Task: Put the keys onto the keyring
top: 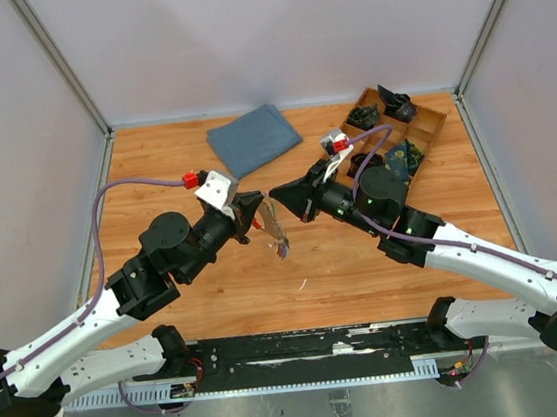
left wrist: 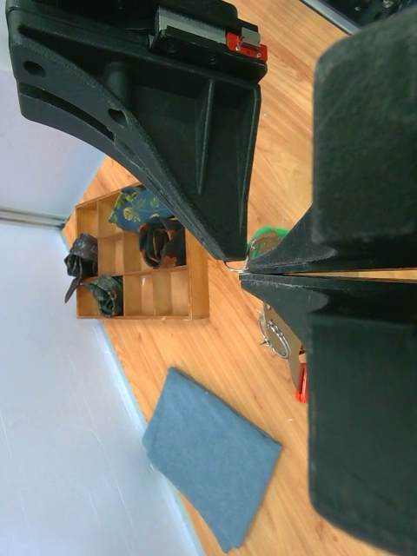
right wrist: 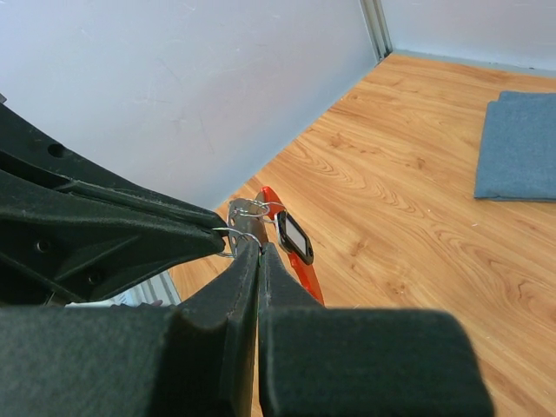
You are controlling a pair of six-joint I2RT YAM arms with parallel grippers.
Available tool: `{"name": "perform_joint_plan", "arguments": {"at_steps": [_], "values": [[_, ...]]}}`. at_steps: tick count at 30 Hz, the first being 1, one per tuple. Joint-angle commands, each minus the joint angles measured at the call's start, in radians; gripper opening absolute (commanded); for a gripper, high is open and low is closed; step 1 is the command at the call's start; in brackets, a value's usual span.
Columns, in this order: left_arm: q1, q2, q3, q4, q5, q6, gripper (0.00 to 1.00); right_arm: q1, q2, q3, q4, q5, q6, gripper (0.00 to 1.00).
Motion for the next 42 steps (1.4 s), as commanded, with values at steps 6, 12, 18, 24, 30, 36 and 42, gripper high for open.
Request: {"name": "perform_joint_plan", "arguments": {"at_steps": [6, 12, 18, 24, 30, 36, 42], "values": [[0.004, -0.022, 0.009, 0.080, 0.006, 0.001, 0.01, 0.011, 0.012, 0.039, -0.044, 0.004, 0.029, 0.01], [0.005, -0.022, 0.012, 0.080, 0.010, 0.004, 0.01, 0.011, 0.038, 0.054, -0.049, -0.036, 0.043, 0.01], [0.004, -0.022, 0.012, 0.080, 0.010, 0.004, 0.00, 0.012, 0.059, 0.070, -0.054, -0.063, 0.050, 0.01], [0.004, -0.018, 0.015, 0.083, 0.015, 0.006, 0.01, 0.012, 0.041, 0.065, -0.088, -0.016, 0.049, 0.01], [0.005, -0.017, 0.015, 0.084, 0.016, 0.009, 0.01, 0.012, 0.040, 0.082, -0.144, 0.019, 0.053, 0.00], [0.004, -0.018, 0.015, 0.083, 0.015, 0.009, 0.01, 0.012, 0.037, 0.085, -0.170, 0.042, 0.056, 0.01], [0.004, -0.021, 0.012, 0.081, 0.015, 0.008, 0.00, 0.012, 0.035, 0.091, -0.194, 0.062, 0.058, 0.00]]}}
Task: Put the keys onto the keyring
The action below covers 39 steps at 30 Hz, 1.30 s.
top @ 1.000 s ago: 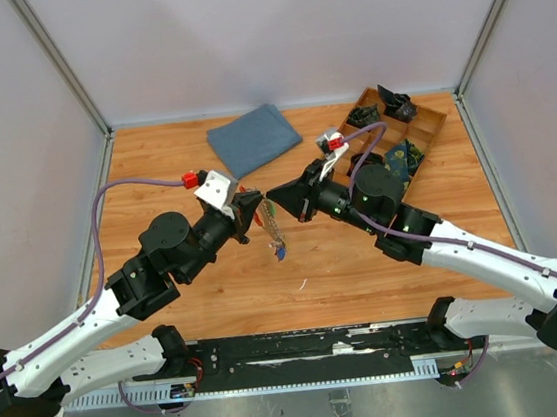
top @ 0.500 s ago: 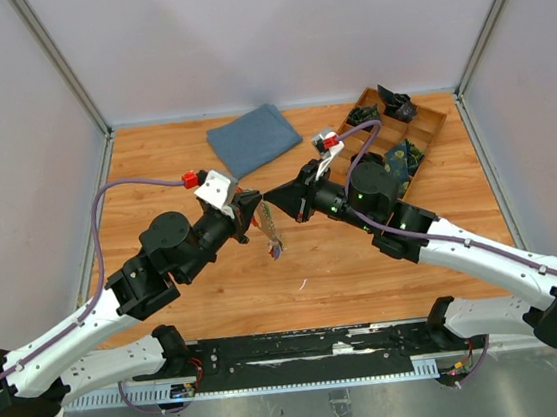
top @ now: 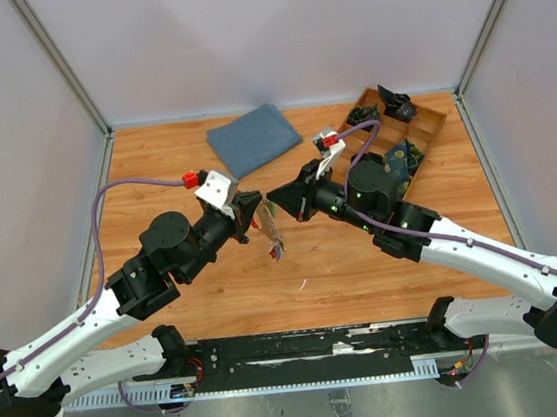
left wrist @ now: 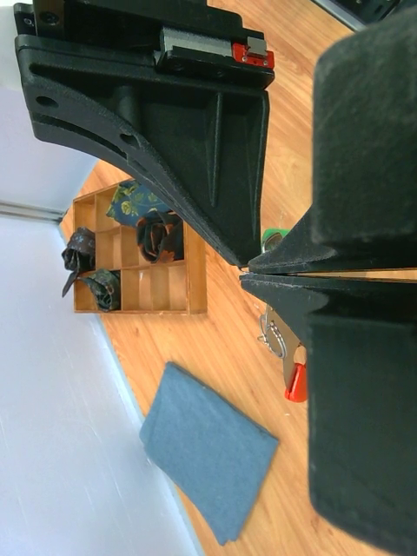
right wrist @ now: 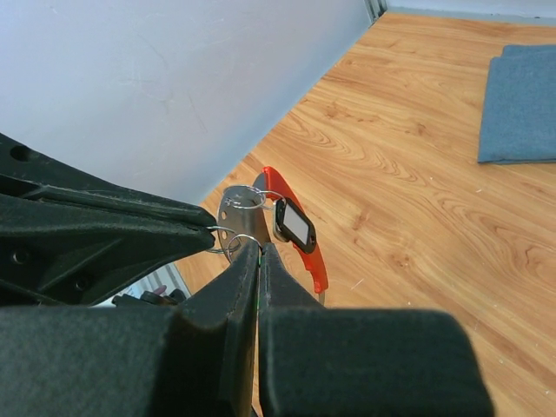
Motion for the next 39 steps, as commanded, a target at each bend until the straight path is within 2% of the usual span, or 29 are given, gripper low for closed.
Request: {"name": "perform_joint_plan", "arguments": {"at_steps": [1, 14, 19, 24, 28, 30, 35, 39], "values": [[0.004, -0.021, 0.011, 0.087, 0.015, 0.003, 0.00, 0.011, -0.010, 0.024, -0.081, 0.057, 0.012, 0.00], [0.003, -0.026, 0.010, 0.084, 0.014, 0.002, 0.01, 0.011, -0.004, 0.032, -0.091, 0.050, 0.012, 0.01], [0.003, -0.034, 0.006, 0.090, 0.029, 0.005, 0.01, 0.011, -0.028, 0.038, -0.129, 0.082, -0.063, 0.01], [0.003, -0.060, -0.013, 0.111, 0.092, 0.027, 0.01, 0.010, -0.085, 0.010, -0.234, 0.148, -0.234, 0.00], [0.004, -0.096, -0.044, 0.149, 0.181, 0.049, 0.00, 0.005, -0.105, -0.011, -0.447, 0.193, -0.326, 0.00], [0.003, -0.113, -0.057, 0.165, 0.234, 0.060, 0.00, 0.003, -0.099, -0.022, -0.552, 0.152, -0.381, 0.01], [0.003, -0.132, -0.079, 0.193, 0.339, 0.076, 0.01, 0.003, -0.077, -0.095, -0.687, 0.093, -0.405, 0.01], [0.004, -0.125, -0.073, 0.189, 0.357, 0.079, 0.01, 0.003, -0.006, -0.109, -0.756, 0.083, -0.410, 0.01]]}}
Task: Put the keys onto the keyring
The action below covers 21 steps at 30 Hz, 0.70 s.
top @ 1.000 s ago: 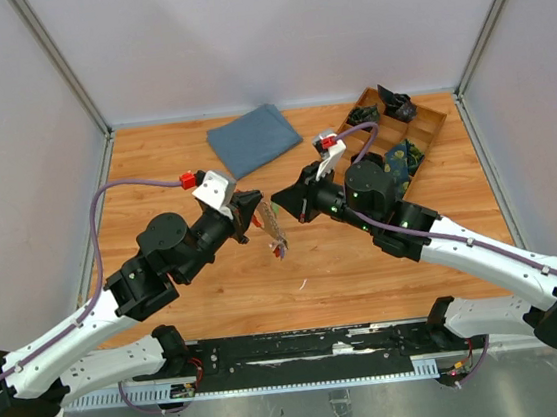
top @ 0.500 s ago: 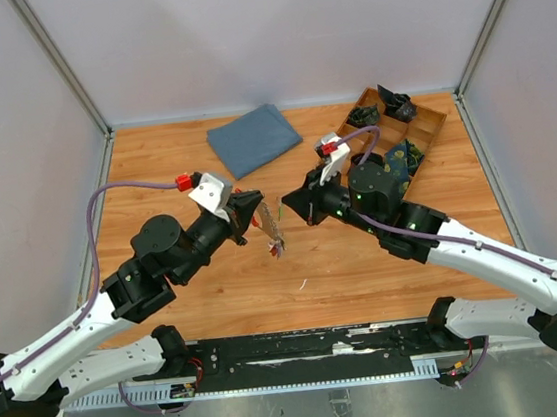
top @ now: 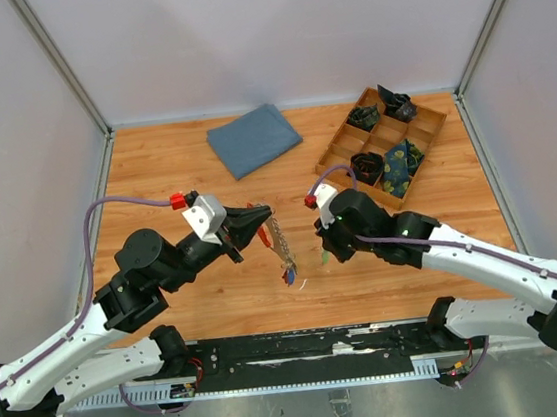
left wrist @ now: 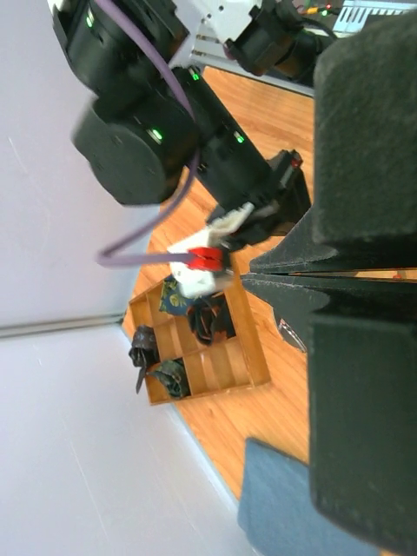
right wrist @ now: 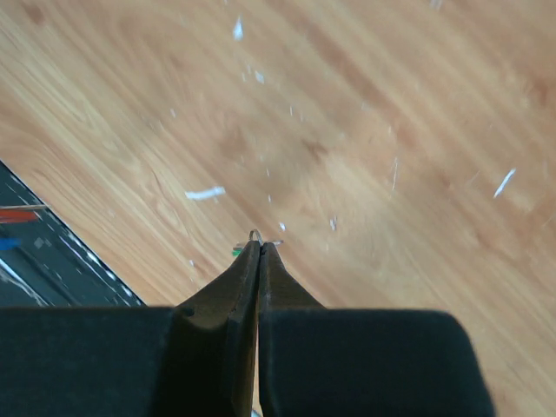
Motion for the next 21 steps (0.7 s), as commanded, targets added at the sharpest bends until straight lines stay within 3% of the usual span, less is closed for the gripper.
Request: {"name": "perform_joint_plan", "arguments": {"at_steps": [1, 4, 7, 12, 15, 21], "values": [[0.003, -0.005, 0.006, 0.072, 0.067, 0.021, 0.00, 0.003, 0.081, -0.017, -0.142, -0.030, -0.042, 0.01], [0.003, -0.004, 0.012, 0.065, 0.075, 0.025, 0.01, 0.002, 0.176, 0.000, -0.158, -0.048, -0.043, 0.04], [0.004, -0.008, 0.018, 0.057, 0.085, 0.028, 0.01, 0.002, 0.217, 0.016, -0.142, -0.032, -0.054, 0.22], [0.003, -0.005, 0.033, 0.047, 0.128, 0.031, 0.00, 0.002, 0.029, -0.008, 0.006, 0.034, -0.080, 0.40], [0.004, -0.006, 0.037, 0.045, 0.157, 0.030, 0.01, 0.002, -0.189, -0.054, 0.177, 0.023, -0.140, 0.40], [0.003, 0.002, 0.051, 0.047, 0.243, 0.023, 0.00, 0.002, -0.482, -0.262, 0.699, -0.188, -0.299, 0.31]]}}
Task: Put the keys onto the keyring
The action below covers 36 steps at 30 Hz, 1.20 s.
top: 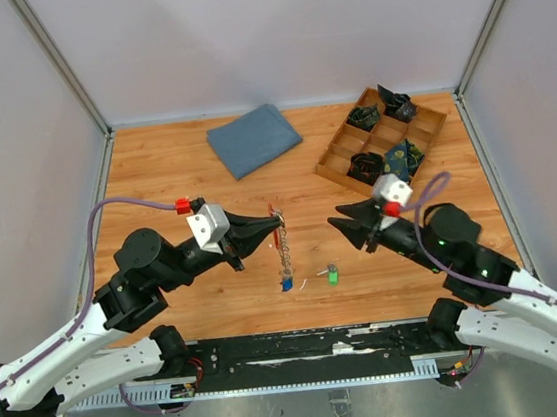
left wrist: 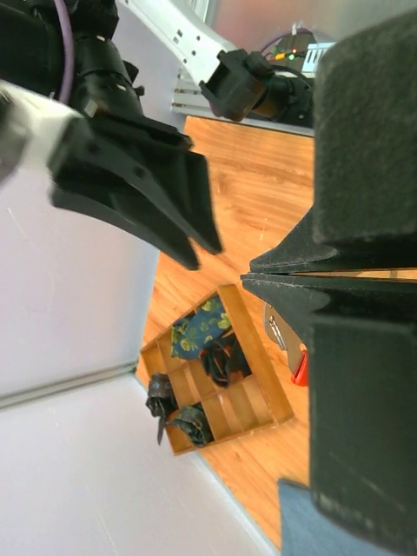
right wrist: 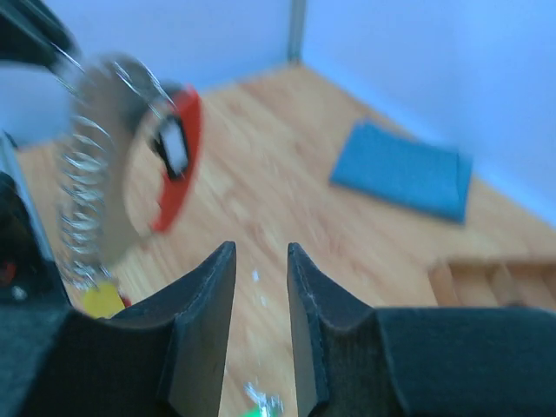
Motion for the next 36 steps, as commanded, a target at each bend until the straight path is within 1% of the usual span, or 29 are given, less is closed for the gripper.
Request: {"name": "perform_joint_plan", "arguments": {"at_steps": [1, 3, 8, 13, 19, 27, 36], "values": [[0.004, 0.004, 0.049, 0.048, 0.089, 0.006, 0.00, 0.002, -0.105, -0.146, 0.443, -0.200, -0.181, 0.32], [0.003, 0.013, 0.056, 0.047, 0.112, 0.007, 0.00, 0.002, -0.108, -0.143, 0.489, -0.308, -0.229, 0.35], [0.004, 0.028, 0.073, 0.044, 0.170, 0.016, 0.00, 0.003, -0.027, -0.016, 0.402, -0.568, -0.254, 0.36], [0.003, 0.031, 0.080, 0.043, 0.226, 0.024, 0.01, 0.003, 0.041, 0.048, 0.447, -0.694, -0.214, 0.34], [0.004, 0.034, 0.089, 0.047, 0.282, 0.029, 0.01, 0.003, 0.079, 0.070, 0.458, -0.724, -0.192, 0.34], [0.003, 0.040, 0.102, 0.040, 0.302, 0.035, 0.00, 0.005, 0.100, 0.074, 0.463, -0.728, -0.153, 0.32], [0.003, 0.049, 0.107, 0.030, 0.309, 0.041, 0.00, 0.005, 0.126, 0.086, 0.505, -0.754, -0.098, 0.25]]}}
